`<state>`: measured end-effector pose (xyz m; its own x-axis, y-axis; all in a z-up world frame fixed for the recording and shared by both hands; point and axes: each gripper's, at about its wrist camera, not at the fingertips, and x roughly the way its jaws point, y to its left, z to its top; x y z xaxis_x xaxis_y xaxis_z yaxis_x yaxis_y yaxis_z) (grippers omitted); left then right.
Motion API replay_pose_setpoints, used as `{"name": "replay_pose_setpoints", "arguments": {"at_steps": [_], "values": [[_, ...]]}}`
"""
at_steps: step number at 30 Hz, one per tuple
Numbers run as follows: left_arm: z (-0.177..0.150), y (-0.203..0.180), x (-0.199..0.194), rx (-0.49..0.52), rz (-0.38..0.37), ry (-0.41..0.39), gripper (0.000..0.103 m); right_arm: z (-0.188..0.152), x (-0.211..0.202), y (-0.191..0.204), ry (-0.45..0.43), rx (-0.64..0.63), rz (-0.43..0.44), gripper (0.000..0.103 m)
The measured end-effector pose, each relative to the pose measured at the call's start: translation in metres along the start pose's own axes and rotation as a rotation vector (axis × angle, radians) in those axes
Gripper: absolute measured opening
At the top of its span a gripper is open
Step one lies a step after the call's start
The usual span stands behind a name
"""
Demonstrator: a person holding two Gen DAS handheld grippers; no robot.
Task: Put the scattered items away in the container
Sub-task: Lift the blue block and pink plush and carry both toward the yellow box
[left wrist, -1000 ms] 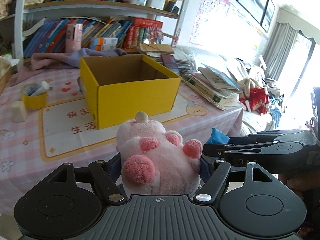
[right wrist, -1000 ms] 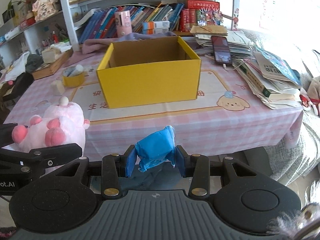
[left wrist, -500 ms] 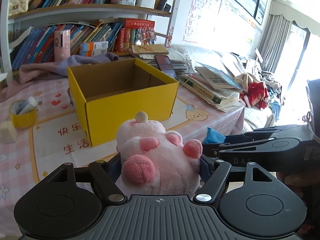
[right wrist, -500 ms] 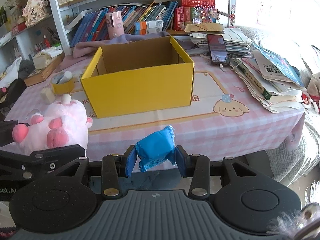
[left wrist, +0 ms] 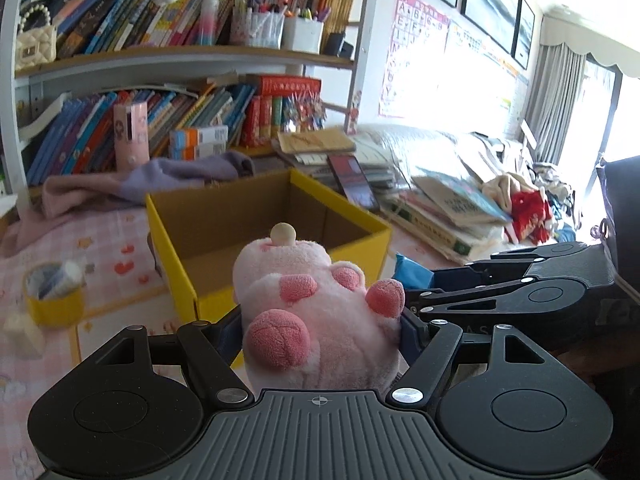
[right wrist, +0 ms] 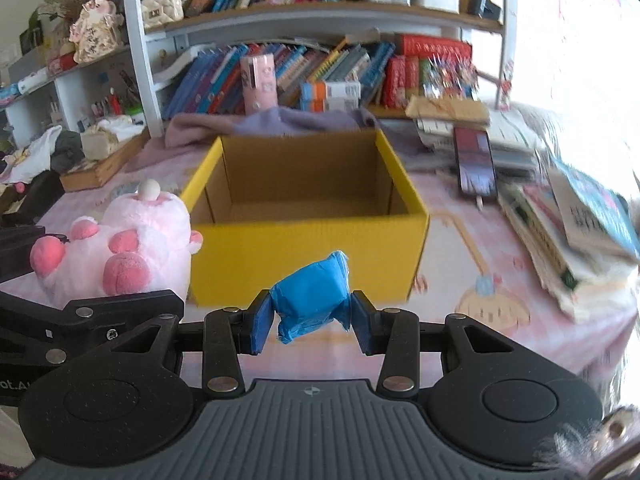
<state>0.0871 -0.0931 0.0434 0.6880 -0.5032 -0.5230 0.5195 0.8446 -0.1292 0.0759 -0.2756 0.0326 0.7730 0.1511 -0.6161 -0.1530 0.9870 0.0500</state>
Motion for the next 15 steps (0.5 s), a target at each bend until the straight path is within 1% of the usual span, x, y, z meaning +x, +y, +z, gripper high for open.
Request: {"name": "replay_pose_setpoints", "arguments": {"at_steps": [3,8,11,15], "values": [[0.014,0.004,0.011,-0.005,0.010,-0.020,0.075,0.018,0.009,-0.005,-0.036,-0.039,0.007,0.039],[0.037,0.006,0.030,-0.009,0.044,-0.033,0.075,0.047,0.027,-0.019,-0.068,-0.103,0.027,0.039],[0.047,0.007,0.044,-0.017,0.077,-0.031,0.075,0.063,0.042,-0.031,-0.077,-0.132,0.048,0.039],[0.060,0.010,0.067,-0.022,0.122,-0.010,0.075,0.082,0.066,-0.047,-0.066,-0.167,0.084,0.039]]}}
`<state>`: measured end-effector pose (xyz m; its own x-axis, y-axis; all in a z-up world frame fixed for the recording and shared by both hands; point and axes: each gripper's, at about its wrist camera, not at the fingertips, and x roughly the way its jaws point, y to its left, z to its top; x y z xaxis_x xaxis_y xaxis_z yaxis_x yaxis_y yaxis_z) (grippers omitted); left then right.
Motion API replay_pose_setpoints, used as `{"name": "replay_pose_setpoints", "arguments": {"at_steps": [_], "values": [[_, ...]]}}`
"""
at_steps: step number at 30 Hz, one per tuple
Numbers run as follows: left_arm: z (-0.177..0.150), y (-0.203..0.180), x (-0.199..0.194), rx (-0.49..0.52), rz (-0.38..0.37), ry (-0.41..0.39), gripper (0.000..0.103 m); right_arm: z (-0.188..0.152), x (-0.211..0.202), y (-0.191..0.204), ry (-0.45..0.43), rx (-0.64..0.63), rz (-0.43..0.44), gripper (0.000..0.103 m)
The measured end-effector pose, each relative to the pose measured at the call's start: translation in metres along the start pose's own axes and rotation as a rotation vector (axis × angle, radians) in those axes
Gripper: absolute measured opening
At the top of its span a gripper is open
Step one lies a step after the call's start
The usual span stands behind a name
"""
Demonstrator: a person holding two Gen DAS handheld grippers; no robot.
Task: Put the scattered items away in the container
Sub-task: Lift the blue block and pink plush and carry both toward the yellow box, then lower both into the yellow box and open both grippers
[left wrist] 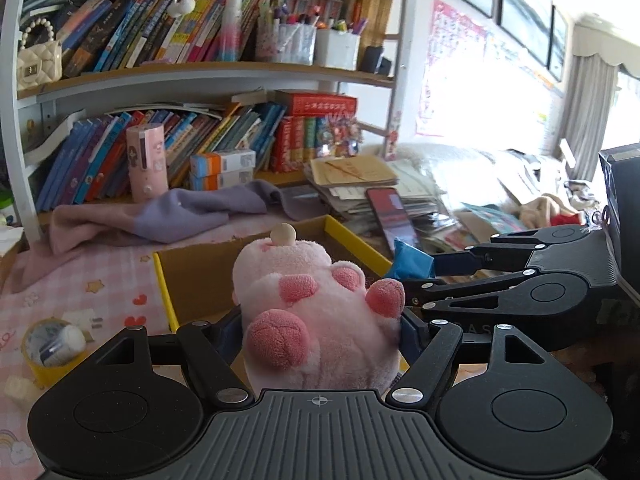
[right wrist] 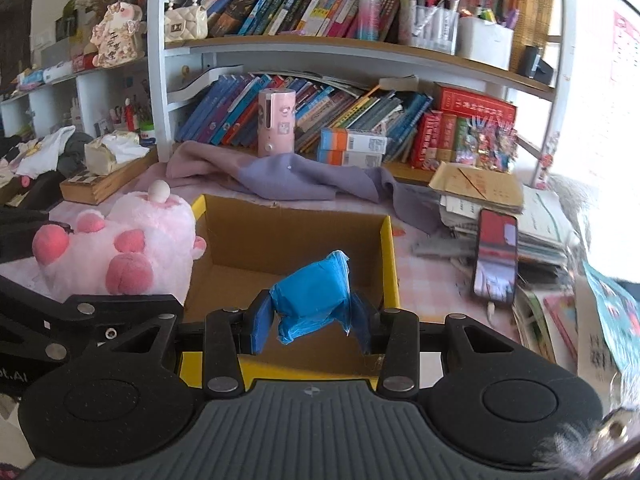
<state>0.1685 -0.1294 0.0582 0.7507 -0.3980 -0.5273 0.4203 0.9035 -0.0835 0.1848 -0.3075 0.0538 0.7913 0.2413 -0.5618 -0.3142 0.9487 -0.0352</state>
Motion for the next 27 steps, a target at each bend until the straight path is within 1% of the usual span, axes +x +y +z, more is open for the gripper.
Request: {"name": "replay_pose_setpoints", "arguments": {"at_steps": [4,7,9,11,15,18,21,24,27], "values": [[0.008,0.002,0.022,0.004,0.051,0.026,0.075,0.008,0.028,-0.017,0.025,-0.028,0.048,0.039],[0.013,0.004,0.040,0.020,0.076,0.065,0.075,0.013,0.048,-0.028,0.050,-0.057,0.092,0.039],[0.016,0.007,0.053,0.057,0.096,0.100,0.076,0.015,0.061,-0.032,0.067,-0.101,0.122,0.039],[0.020,0.010,0.066,0.114,0.122,0.141,0.076,0.018,0.075,-0.035,0.079,-0.171,0.144,0.039],[0.024,0.013,0.095,0.260,0.138,0.242,0.076,0.024,0.103,-0.037,0.073,-0.393,0.152,0.039],[0.021,0.008,0.119,0.410,0.135,0.324,0.077,0.022,0.125,-0.030,0.085,-0.630,0.162,0.039],[0.014,0.001,0.142,0.563,0.130,0.399,0.077,0.011,0.143,-0.018,0.107,-0.881,0.202,0.039],[0.008,0.000,0.162,0.629,0.106,0.464,0.077,-0.002,0.155,-0.008,0.109,-1.064,0.225,0.039],[0.001,0.000,0.176,0.657,0.091,0.518,0.077,-0.007,0.165,-0.004,0.134,-1.136,0.262,0.039]]}}
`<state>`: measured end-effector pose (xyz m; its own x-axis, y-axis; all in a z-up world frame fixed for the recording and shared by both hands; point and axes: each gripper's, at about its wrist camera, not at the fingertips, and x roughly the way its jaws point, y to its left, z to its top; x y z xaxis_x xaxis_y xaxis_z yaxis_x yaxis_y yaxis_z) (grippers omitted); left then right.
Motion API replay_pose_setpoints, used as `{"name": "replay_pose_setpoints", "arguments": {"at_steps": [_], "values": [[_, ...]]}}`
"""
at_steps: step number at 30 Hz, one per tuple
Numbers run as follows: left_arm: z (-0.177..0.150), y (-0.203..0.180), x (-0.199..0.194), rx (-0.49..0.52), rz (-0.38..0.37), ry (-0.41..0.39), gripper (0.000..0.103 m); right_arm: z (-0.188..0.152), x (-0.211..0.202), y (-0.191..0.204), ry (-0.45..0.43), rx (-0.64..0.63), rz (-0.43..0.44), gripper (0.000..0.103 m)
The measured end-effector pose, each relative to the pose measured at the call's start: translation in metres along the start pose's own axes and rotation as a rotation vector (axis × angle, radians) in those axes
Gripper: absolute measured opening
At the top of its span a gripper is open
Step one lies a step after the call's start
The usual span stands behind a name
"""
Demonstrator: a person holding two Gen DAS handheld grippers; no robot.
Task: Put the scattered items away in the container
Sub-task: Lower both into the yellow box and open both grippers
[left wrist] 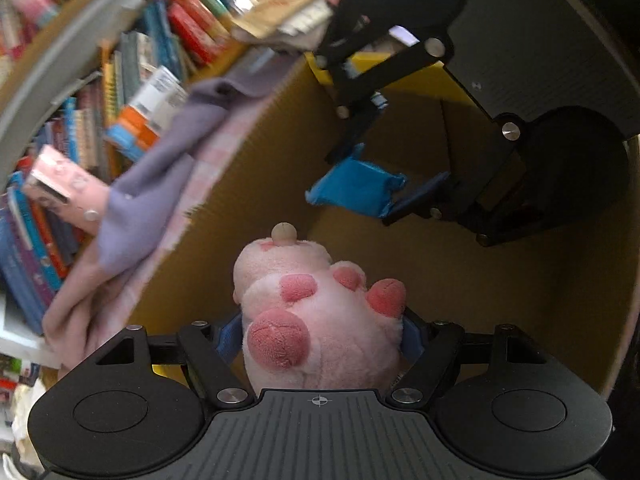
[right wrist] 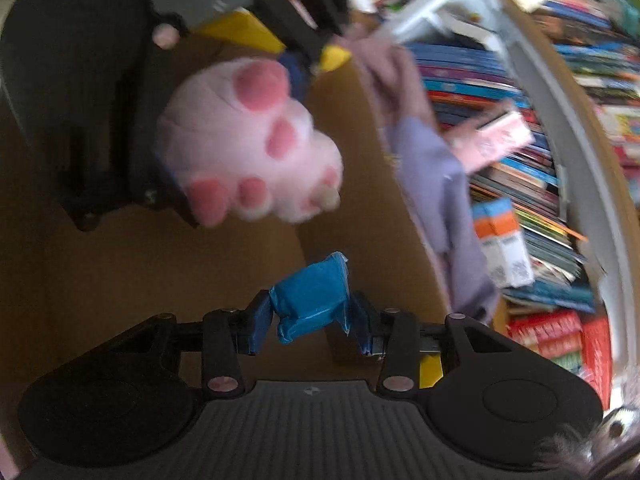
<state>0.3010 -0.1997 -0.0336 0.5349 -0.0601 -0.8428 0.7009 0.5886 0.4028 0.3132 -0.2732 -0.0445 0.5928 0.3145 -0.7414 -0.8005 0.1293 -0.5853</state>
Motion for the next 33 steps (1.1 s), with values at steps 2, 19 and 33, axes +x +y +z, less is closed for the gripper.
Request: {"name": "replay_pose_setpoints", "arguments": {"at_steps": [2,19,33], "values": [[0.000,-0.001,0.005,0.011,-0.002,0.016,0.078,-0.001,0.006,0.000,0.015,-0.021,0.026,0.039],[0.007,0.009,0.015,-0.021,0.038,0.014,0.088,0.004,0.006,-0.012,-0.030,0.023,0.051,0.064],[-0.001,0.009,-0.036,-0.105,0.106,-0.115,0.088,0.005,-0.038,-0.018,-0.119,0.167,-0.015,0.072]]}}
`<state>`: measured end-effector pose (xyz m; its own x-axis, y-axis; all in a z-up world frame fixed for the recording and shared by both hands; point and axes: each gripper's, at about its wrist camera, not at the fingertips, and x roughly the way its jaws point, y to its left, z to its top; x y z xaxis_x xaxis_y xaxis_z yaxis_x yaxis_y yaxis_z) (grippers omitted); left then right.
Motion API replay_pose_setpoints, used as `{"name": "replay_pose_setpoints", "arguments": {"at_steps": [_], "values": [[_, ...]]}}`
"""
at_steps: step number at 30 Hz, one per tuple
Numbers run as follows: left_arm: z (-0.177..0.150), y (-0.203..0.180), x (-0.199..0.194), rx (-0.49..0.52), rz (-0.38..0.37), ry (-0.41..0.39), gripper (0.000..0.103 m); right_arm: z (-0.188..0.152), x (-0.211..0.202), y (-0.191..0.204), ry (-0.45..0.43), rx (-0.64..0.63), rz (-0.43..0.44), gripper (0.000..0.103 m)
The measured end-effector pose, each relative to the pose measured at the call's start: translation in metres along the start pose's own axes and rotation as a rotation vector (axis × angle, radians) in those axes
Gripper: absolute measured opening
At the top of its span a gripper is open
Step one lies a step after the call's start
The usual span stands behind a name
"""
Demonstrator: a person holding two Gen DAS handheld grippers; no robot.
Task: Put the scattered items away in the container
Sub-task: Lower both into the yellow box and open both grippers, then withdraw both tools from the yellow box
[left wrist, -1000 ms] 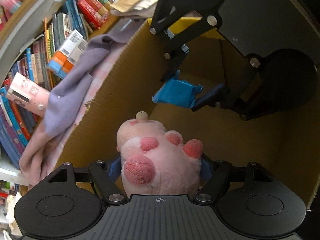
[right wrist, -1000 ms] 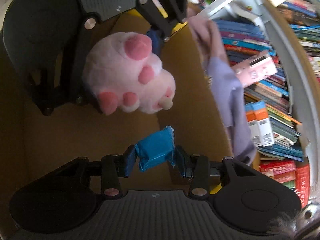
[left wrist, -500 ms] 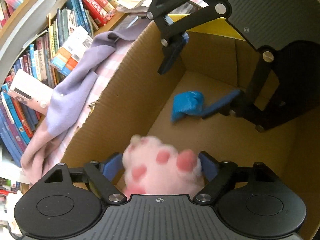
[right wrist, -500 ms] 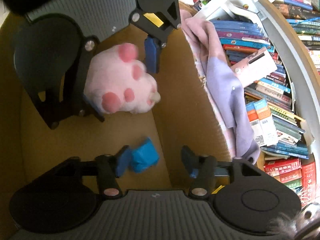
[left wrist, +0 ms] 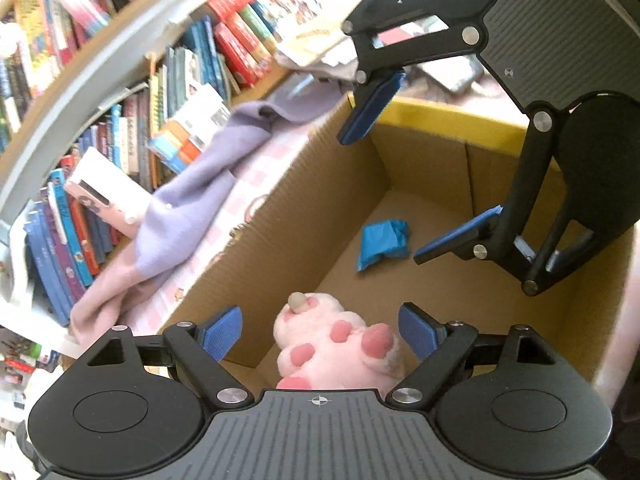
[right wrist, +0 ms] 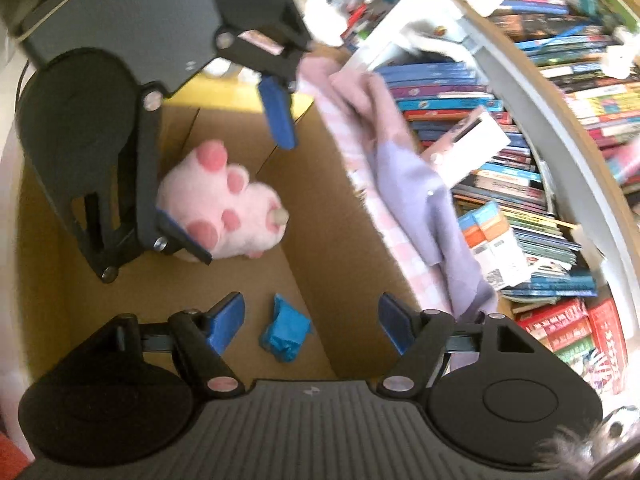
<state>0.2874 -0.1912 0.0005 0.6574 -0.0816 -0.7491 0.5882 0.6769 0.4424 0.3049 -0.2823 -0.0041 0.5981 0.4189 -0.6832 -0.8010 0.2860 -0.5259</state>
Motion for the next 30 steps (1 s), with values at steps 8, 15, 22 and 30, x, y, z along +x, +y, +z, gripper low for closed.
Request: {"name": "replay_pose_setpoints", "arguments": {"at_steps": [8,15,22,30], "values": [[-0.013,0.000,-0.055,-0.107,0.036,-0.117,0.088,0.009,-0.042,0.005,-0.040,0.127,-0.075,0.072],[-0.031,-0.003,-0.099,-0.232,0.040,-0.214,0.089,0.018,-0.085,0.025,-0.078,0.300,-0.159,0.073],[-0.066,0.002,-0.135,-0.424,0.073,-0.296,0.093,0.023,-0.120,0.054,-0.136,0.532,-0.269,0.075],[-0.117,0.008,-0.160,-0.541,0.086,-0.330,0.093,0.036,-0.144,0.093,-0.166,0.740,-0.366,0.076]]}}
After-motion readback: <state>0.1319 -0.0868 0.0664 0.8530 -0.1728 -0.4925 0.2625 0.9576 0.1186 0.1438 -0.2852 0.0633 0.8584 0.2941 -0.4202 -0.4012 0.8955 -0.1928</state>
